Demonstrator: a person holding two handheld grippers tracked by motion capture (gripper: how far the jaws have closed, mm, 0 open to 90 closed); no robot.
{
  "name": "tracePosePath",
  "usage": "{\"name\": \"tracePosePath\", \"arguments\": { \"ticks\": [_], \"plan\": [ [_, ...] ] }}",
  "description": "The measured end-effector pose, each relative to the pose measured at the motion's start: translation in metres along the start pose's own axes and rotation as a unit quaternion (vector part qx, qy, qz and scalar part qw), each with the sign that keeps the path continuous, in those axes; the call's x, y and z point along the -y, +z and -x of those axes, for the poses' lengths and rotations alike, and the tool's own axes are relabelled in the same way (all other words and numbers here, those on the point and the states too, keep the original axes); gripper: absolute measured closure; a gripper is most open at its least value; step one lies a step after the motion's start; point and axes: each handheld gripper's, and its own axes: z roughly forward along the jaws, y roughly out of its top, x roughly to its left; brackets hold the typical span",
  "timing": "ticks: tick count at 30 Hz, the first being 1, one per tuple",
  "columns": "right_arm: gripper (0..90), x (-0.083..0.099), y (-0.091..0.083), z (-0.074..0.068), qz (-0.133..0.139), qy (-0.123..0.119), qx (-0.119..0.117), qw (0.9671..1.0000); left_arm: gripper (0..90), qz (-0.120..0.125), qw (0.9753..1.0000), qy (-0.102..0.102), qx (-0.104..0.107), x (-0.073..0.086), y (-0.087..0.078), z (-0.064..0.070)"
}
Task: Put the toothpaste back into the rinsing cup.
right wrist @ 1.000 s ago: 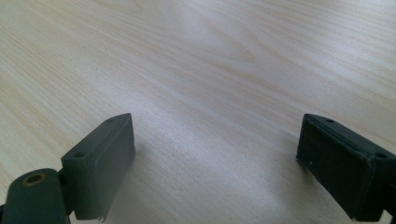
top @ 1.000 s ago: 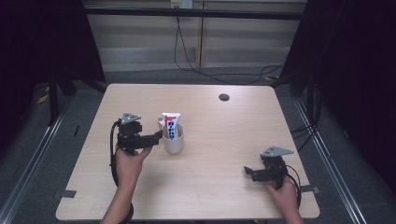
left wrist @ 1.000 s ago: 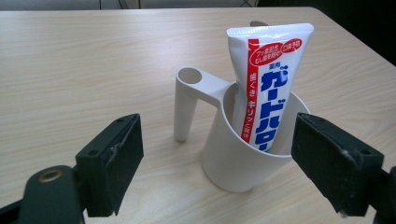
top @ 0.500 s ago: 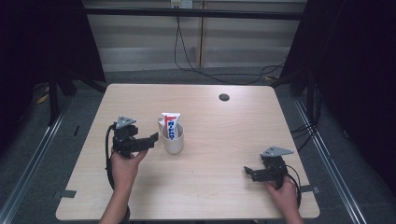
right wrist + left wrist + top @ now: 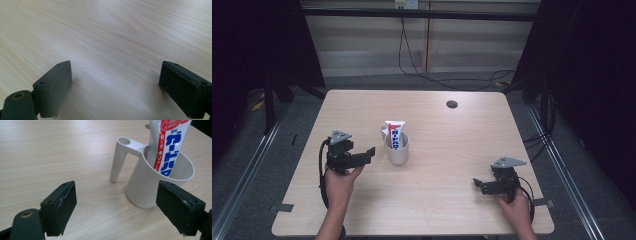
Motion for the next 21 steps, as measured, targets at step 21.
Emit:
{"name": "tracePosePath", "arguments": {
  "ticks": [21],
  "plan": [
    [10.7,0.0,0.0,0.0,0.0,0.0,0.0,1.0,16.8,-0.012,0.9998,0.013,-0.004,0.026,0.006,-0.01]
  ]
}}
